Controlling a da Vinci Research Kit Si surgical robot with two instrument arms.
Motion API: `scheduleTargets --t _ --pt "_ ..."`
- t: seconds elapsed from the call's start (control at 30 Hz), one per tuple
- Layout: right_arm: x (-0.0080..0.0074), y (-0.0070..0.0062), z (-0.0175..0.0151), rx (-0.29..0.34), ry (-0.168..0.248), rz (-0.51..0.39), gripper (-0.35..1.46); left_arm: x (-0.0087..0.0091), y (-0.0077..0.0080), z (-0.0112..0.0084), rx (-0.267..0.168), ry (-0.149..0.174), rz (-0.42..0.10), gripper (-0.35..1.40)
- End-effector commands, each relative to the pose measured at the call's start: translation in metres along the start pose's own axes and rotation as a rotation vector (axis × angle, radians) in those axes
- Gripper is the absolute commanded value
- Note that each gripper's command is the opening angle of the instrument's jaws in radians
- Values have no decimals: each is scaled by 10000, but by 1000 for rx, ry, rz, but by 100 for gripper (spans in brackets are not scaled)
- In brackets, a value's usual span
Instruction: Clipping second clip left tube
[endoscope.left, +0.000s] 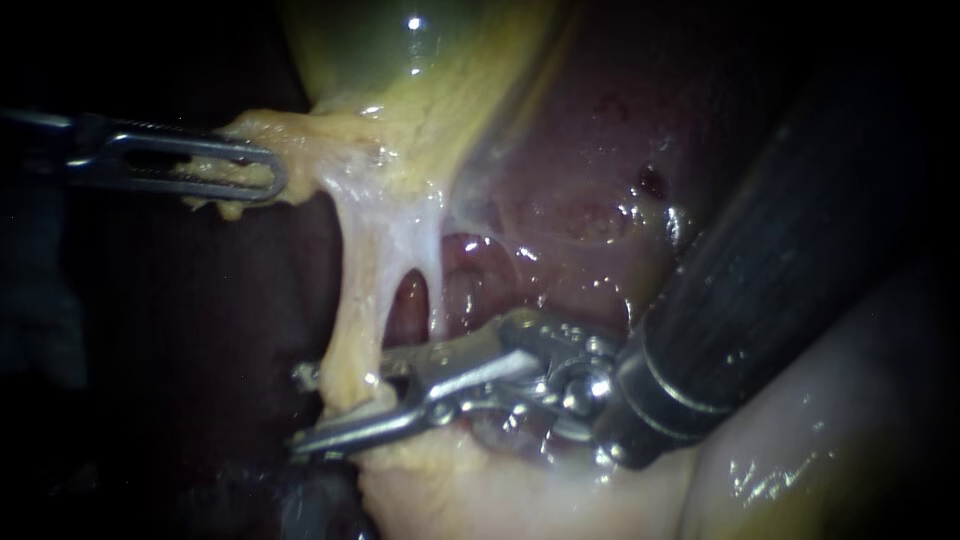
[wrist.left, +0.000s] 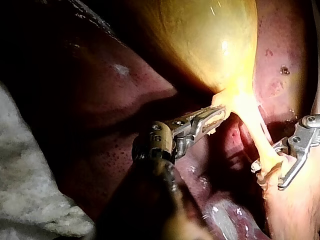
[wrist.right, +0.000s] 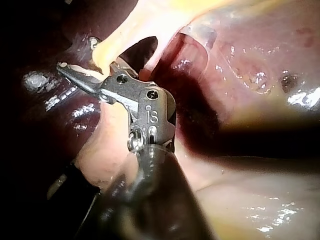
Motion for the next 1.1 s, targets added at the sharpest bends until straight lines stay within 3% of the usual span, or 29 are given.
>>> scheduleTargets --t 0.03,0.3,0.43,0.6,0.7,0.77,0.97,1.1 --pt "-1 0 0 -4 -9 -1 42 0 0 0 0 0 0 -35" --pt "-9 2 3 -9 -23 12 30 0 0 1 0 0 0 -35" --pt "-9 5 1 -9 -23 18 12 0 0 1 0 0 0 -35" --pt "-11 7 -3 -10 -22 18 -35 0 0 1 0 0 0 -35" --pt "-11 8 -5 -13 -27 18 -35 0 0 1 0 0 0 -35" --pt "-11 9 -6 -15 -36 66 -35 0 0 1 0 0 0 -35" --pt "-12 14 -14 -3 -103 83 -35 0 0 1 0 0 0 -35" --pt "-12 15 -14 1 -105 82 -35 0 0 1 0 0 0 -35"
